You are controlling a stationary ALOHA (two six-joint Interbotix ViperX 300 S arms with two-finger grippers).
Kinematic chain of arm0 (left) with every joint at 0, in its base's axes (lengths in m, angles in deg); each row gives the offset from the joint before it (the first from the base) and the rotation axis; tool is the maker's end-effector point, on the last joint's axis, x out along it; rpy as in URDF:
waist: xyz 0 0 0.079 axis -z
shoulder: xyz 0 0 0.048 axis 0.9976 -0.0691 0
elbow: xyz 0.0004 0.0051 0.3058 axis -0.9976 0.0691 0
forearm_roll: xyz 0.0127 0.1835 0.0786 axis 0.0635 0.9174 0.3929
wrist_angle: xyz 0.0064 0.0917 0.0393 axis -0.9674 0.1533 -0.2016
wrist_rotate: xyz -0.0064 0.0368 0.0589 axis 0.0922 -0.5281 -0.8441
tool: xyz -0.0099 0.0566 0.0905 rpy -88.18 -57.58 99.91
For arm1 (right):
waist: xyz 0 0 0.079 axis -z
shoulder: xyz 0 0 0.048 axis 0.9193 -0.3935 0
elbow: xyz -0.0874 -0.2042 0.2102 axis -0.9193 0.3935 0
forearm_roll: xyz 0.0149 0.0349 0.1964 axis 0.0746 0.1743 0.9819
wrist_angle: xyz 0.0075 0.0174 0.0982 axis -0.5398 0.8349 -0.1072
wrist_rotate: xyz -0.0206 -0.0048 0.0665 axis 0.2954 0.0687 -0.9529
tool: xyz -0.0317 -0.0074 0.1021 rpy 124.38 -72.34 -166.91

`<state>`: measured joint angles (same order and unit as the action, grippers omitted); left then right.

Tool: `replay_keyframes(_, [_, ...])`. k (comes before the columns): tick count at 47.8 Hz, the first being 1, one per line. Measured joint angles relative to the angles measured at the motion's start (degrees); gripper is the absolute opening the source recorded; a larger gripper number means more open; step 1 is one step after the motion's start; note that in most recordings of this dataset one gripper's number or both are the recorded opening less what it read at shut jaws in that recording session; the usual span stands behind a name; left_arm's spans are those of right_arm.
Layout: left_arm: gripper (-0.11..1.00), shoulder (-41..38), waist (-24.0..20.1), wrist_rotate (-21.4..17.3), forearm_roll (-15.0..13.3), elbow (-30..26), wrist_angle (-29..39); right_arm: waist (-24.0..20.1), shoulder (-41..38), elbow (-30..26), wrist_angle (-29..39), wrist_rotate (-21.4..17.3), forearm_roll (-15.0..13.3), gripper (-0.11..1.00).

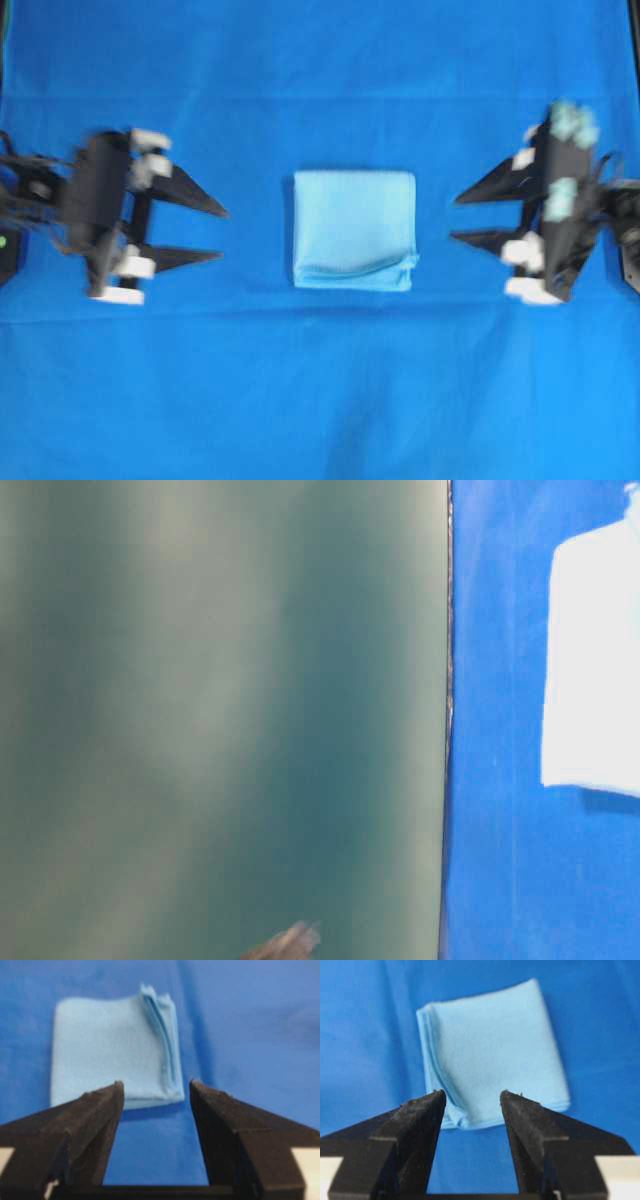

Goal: Fold the light blue towel.

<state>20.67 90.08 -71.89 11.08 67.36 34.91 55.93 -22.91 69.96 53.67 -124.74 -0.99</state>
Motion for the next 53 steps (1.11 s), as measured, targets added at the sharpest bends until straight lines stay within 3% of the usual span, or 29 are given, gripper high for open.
replay_keyframes(12, [0.53,15.3,-0.6,0.1,0.0,7.2,1.9,0.0,15.6,6.4,0.3,0.0,-1.9,0.54])
replay_keyframes(23, [0.53,26.3,-2.2,1.1,0.0,13.6,4.9,0.0,24.3,14.0,-0.3,-0.2,-2.3,0.53])
replay_keyframes(36, [0.53,35.9,-3.3,2.1,0.0,22.9,3.4,3.4,27.4,23.1,-8.2,-0.7,-2.5,0.53])
replay_keyframes(46, [0.53,37.1,-4.0,2.5,0.0,24.1,3.4,8.3,27.8,26.1,-14.9,-0.8,-2.5,0.53])
replay_keyframes(53, [0.53,37.1,-3.9,2.5,0.0,24.1,3.3,8.8,27.8,26.3,-15.9,-0.9,-2.5,0.53])
